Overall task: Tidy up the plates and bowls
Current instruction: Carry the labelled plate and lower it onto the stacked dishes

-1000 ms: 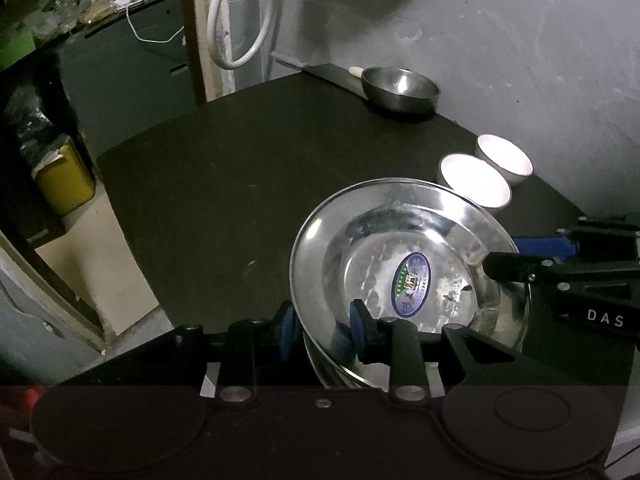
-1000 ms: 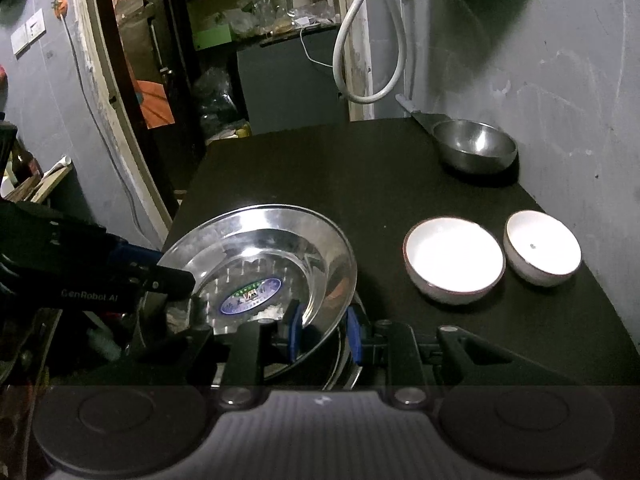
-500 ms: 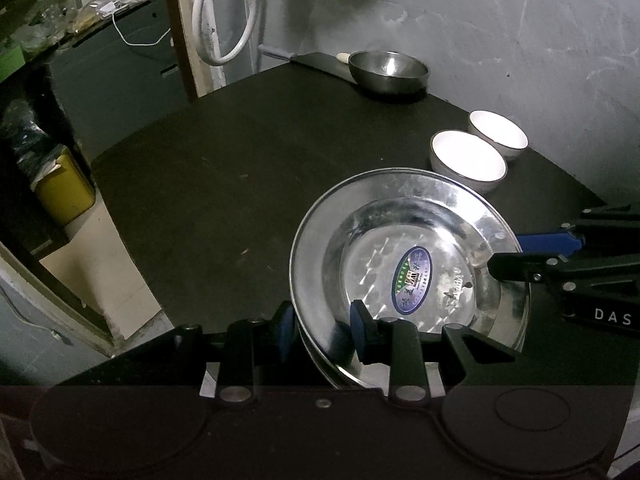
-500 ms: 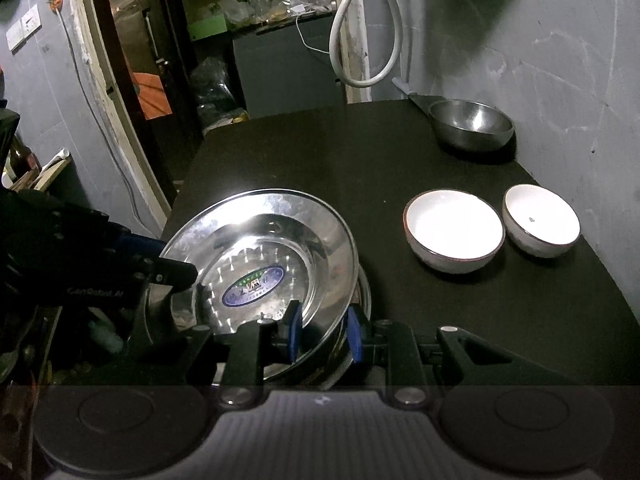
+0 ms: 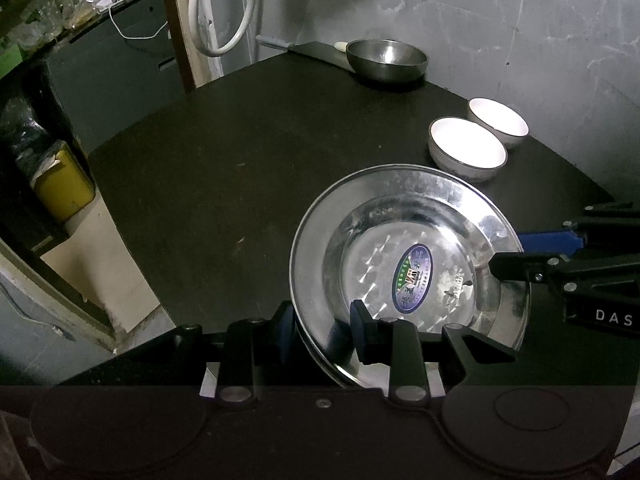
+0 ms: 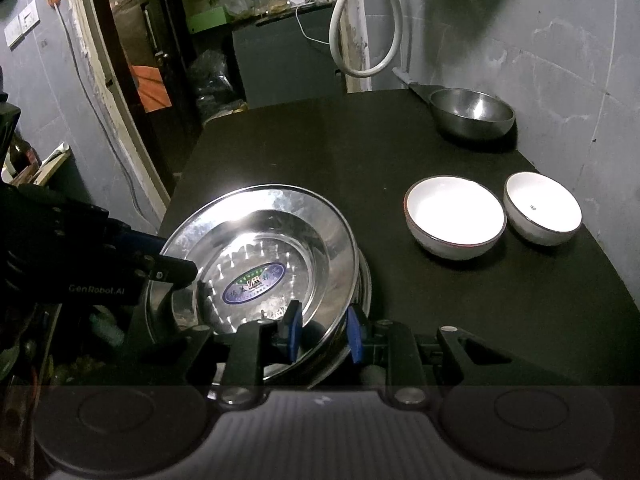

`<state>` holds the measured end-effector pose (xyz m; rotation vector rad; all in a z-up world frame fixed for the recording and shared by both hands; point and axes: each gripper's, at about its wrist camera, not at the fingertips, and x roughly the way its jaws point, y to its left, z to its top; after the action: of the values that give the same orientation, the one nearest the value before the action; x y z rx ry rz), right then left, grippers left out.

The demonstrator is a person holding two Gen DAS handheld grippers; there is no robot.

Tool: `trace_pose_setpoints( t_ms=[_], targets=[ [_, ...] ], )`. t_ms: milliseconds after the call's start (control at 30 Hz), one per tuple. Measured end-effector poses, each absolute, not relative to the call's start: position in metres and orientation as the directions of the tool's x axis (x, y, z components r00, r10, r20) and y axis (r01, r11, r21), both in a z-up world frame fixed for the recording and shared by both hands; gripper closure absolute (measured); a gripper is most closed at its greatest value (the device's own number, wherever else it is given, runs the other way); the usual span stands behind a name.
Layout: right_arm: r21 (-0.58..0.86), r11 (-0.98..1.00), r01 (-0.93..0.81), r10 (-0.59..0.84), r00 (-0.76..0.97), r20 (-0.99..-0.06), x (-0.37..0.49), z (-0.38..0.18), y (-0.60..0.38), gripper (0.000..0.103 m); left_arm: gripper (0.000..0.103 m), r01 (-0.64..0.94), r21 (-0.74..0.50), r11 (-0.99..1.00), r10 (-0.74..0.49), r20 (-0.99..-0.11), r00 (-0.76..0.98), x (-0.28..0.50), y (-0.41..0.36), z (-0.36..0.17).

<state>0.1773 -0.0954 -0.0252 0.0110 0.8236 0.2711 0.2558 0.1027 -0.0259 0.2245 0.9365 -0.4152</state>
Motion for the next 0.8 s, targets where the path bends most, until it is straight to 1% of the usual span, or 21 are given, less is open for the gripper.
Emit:
trace_pose_setpoints(
  t_ms=[667, 800],
  targets=[
    [0.098, 0.965, -0.242, 0.235, 0.637, -0.734, 0.1784, -0.0269, -0.0919, 0.076, 0.070, 0.440, 0.019, 0.898, -0.234, -0.826, 0.513, 0.2594, 0.0971, -0.0304],
    [0.094, 0.964, -0.249, 0.236, 0.637, -0.734, 0.1786, -0.0275, -0.0905, 0.073, 0.068, 0.442, 0.020, 0.897, -0.235, -0.824, 0.515, 0.2585, 0.0966, -0.0304]
  ],
)
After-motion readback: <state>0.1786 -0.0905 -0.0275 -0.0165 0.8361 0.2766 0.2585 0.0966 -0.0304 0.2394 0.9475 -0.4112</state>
